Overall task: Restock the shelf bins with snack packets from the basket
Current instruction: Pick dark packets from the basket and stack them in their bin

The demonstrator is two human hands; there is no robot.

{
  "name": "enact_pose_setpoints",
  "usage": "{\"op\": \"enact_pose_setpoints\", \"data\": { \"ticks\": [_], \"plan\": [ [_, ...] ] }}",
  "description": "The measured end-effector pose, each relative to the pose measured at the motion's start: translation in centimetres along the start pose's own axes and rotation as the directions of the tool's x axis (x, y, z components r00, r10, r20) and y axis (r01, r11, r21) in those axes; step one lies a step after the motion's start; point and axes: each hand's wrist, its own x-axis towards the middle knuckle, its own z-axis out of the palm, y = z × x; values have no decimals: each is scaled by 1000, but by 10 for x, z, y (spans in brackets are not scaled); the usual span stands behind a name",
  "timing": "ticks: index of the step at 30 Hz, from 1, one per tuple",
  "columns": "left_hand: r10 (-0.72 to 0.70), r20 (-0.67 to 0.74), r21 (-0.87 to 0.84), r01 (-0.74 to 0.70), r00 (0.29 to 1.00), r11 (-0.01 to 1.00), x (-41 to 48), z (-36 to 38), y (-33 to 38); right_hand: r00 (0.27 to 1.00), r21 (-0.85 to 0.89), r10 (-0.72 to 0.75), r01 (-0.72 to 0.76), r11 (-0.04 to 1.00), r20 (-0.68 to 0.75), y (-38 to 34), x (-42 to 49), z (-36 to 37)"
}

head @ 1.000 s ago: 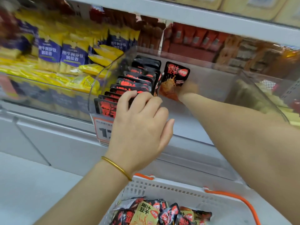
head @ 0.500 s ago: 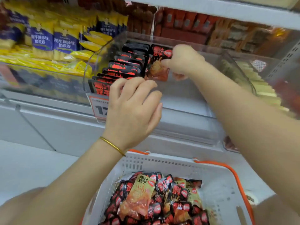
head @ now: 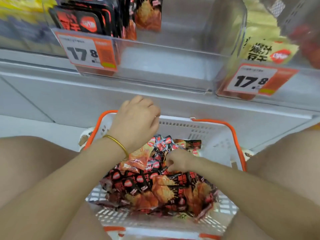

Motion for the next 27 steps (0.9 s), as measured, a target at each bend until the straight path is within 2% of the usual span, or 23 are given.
{"op": "enact_pose_setpoints", "data": {
  "ticks": [2,5,7,11,15,17,19,20,21,22,24,25,26,27],
  "plan": [
    [-18,56,5,18,998,1000,4,5,2,999,-14,-14,15,1000,41,7,6,20],
    [-55,98,20,53,994,998,8,9,1,999,-222,-11,21,975,49,15,7,37],
    [-55,123,15,53,991,998,8,11,0,999,-242,-34,42,969,38,17,6,31],
    [-74,304,-24,85,950,996,9,17,-5,992,-115,-114,107,988,-52,11,-4,-22],
    [-8,553,-123,91,833,988,13,27,1,956,22,-227,235,972,-184,-5,-40,-77],
    [-6,619,-172,143,785,975,15,27,5,925,144,-241,292,946,-293,-12,-58,-92],
    [-13,621,-216,187,784,958,18,20,5,897,300,-188,322,898,-400,-15,-70,-99],
    [-24,606,-257,224,795,940,19,14,2,885,414,-134,336,846,-445,-16,-74,-103],
    [-42,588,-331,288,808,899,20,8,-2,877,553,-72,362,750,-476,-16,-79,-106],
    [-70,572,-437,376,817,817,21,0,-6,877,691,-16,390,608,-481,-16,-84,-110],
    [-137,524,-660,502,841,559,20,-19,-10,894,854,3,426,298,-447,-17,-97,-119],
    [-179,486,-735,511,856,446,19,-28,-11,897,876,-31,438,200,-441,-19,-105,-121],
    [-223,436,-781,490,872,388,19,-37,-11,889,875,-74,459,156,-453,-23,-113,-124],
    [-258,381,-812,455,888,365,20,-45,-11,869,855,-104,495,158,-484,-30,-120,-126]
  ]
}}
